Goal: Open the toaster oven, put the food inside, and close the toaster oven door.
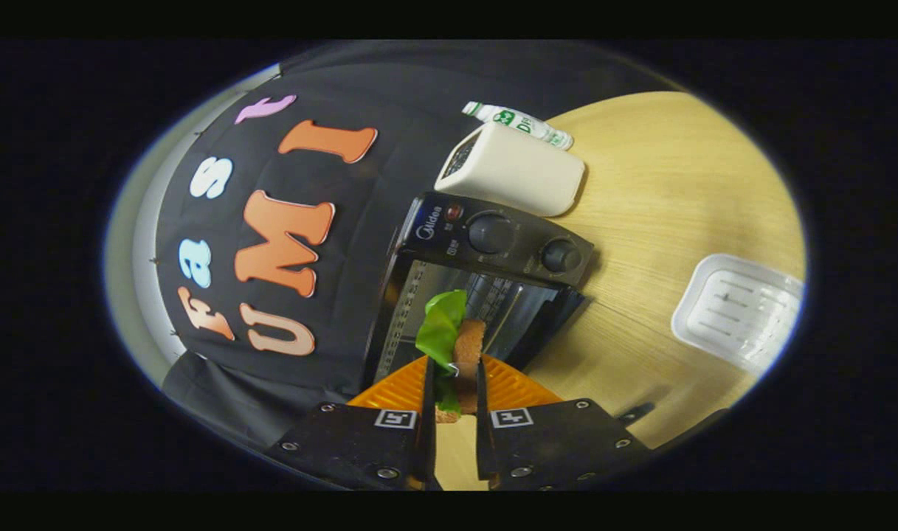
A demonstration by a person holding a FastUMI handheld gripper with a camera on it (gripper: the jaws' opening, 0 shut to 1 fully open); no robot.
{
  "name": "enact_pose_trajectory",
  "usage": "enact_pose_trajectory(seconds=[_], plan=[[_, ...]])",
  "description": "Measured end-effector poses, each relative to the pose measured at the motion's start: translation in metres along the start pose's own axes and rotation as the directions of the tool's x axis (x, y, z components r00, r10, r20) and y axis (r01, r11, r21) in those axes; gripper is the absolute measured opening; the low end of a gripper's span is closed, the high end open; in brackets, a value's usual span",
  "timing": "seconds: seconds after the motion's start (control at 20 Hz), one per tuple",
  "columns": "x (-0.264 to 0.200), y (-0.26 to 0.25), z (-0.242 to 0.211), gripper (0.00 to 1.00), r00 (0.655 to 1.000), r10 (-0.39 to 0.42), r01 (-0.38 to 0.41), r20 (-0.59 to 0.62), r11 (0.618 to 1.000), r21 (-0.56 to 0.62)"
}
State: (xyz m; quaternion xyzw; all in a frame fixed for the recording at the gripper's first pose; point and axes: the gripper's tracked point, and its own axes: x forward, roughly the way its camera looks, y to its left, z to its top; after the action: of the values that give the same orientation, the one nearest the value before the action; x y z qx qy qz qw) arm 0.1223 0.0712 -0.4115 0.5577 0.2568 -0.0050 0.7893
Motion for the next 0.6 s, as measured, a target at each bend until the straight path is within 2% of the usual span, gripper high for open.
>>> enact_pose_trajectory(seconds=[0.4,0.5,0.6], plan=[[0.052,-0.004,-0.015,0.22,0.991,-0.098,0.09,0.09,0.992,0.089],[0.056,-0.005,-0.017,0.25,0.988,-0.125,0.117,0.088,0.989,0.095],[0.062,-0.002,-0.021,0.32,0.987,-0.143,0.136,0.074,0.986,0.098]])
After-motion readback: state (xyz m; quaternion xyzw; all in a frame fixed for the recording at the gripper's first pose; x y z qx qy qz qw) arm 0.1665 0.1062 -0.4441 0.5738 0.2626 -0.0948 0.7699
